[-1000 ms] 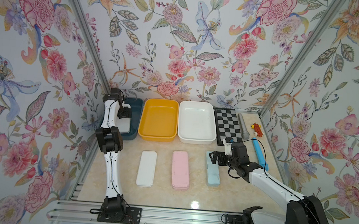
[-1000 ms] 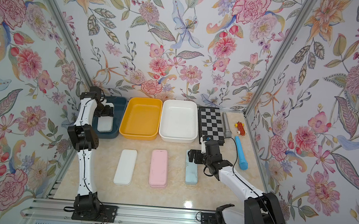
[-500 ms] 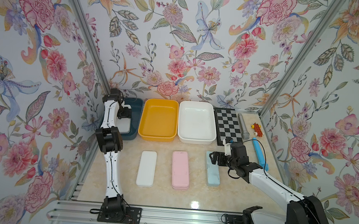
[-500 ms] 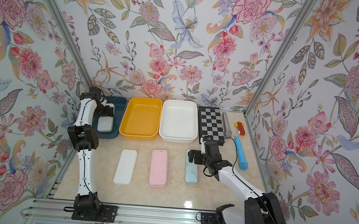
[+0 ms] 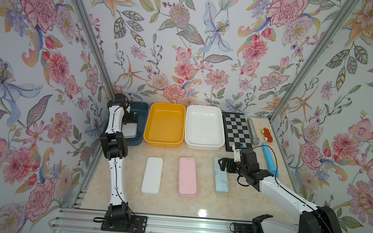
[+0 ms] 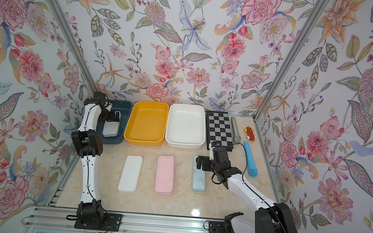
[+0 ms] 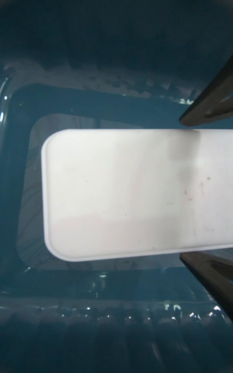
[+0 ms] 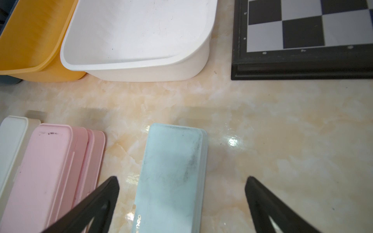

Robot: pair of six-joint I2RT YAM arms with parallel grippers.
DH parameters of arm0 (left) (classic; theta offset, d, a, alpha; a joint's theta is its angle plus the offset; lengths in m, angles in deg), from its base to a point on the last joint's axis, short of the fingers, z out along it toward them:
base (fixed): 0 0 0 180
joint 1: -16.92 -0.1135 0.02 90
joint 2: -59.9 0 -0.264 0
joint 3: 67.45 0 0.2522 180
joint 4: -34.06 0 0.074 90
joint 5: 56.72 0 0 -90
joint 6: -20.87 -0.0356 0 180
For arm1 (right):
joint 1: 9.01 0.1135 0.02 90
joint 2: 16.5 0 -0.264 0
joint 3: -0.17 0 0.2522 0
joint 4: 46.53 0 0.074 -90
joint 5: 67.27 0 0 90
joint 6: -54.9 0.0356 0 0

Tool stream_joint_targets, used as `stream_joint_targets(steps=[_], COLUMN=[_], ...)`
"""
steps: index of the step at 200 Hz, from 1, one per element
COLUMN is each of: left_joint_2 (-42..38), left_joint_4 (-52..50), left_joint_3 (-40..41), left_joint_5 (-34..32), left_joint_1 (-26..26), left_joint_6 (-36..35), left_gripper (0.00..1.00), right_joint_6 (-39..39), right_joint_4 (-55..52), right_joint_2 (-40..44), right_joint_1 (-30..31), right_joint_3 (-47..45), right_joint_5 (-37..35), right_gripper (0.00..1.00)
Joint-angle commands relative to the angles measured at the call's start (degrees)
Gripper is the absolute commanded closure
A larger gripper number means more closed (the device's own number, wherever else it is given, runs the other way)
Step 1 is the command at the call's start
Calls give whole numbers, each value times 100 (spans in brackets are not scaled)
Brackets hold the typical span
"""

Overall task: Place the pencil cases by color into the storage box
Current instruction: Place the pencil case at the storage box, then pick up the pencil case from the center of the board.

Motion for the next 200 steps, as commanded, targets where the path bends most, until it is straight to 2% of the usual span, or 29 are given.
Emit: stream_joint_targets(steps=[1,31,55,68,98,145,166,200], left_joint_2=[-22,-462,-1131,-1589,-2522,-4300,-5304,-6812], left_joint_4=[51,51,44,57,148,678,1087,1481], left_joint_3=[-176,-103,442,1073,2345,4507,5708,7403], left_joint_5=[67,-111,-144,-324,-1220,-1011,-638,-458], left_joint_1=[-44,45,241,495,1306,1677,1784,2412], left_joint_6=[-39,53,387,510,593,994,1061,1130], left_gripper=[2,2,2,2,2,2,2,2], right_joint_6=[27,-69,-120,-112,-105,-105,-95,5], right_joint_4=[-115,-320,-465,-524,-796,-1341,-1530,-1726], right_joint_2=[74,207,293,335,393,591,610,676], right_joint_1=[21,20,20,32,104,200,239,430], right_joint_3=[-78,-29,-42,-60,-19,118,210,265], right_joint_5=[-131,-236,-200,-147,-125,-229,-129,-129], right_gripper=[0,0,0,0,0,0,0,0])
